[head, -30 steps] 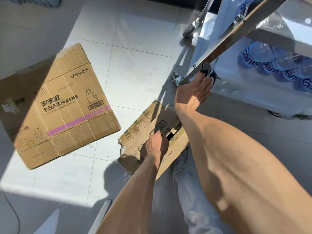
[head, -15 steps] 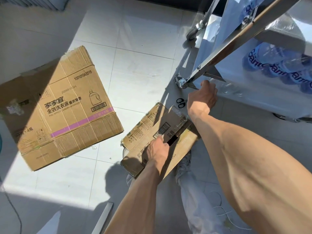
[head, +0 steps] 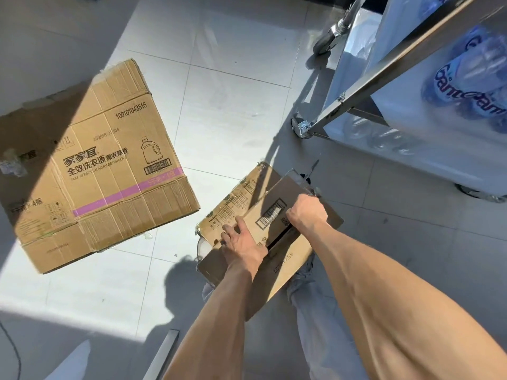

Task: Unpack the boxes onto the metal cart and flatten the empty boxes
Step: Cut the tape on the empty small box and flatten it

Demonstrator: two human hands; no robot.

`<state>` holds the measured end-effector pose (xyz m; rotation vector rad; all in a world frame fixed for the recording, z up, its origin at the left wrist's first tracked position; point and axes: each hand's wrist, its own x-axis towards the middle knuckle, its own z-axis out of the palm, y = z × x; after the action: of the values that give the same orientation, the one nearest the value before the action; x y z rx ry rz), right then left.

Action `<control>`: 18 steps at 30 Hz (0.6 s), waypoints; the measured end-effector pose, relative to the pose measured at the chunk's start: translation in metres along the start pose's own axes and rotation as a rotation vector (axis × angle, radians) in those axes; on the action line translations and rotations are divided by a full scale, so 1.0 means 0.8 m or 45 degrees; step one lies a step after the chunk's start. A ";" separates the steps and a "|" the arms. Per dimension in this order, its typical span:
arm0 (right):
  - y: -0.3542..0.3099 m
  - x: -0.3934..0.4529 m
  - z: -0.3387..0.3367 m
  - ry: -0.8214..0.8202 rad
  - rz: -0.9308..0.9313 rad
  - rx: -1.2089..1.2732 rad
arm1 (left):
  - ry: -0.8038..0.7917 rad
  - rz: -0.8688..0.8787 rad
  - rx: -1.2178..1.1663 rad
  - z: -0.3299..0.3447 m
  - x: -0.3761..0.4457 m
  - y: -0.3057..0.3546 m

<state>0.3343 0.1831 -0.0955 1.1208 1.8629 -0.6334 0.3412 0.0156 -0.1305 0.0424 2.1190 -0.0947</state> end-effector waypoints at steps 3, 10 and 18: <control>-0.001 0.007 0.018 0.002 -0.087 -0.191 | -0.101 -0.001 0.015 0.023 0.018 -0.005; -0.004 -0.003 0.054 0.035 -0.201 -0.650 | 0.111 0.105 0.159 0.028 0.035 -0.033; -0.024 -0.014 0.086 -0.174 0.204 0.259 | 0.148 -0.115 -0.349 0.002 0.036 -0.079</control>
<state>0.3476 0.1170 -0.1211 1.3093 1.6014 -0.7989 0.3229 -0.0478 -0.1525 -0.2152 2.2317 0.1489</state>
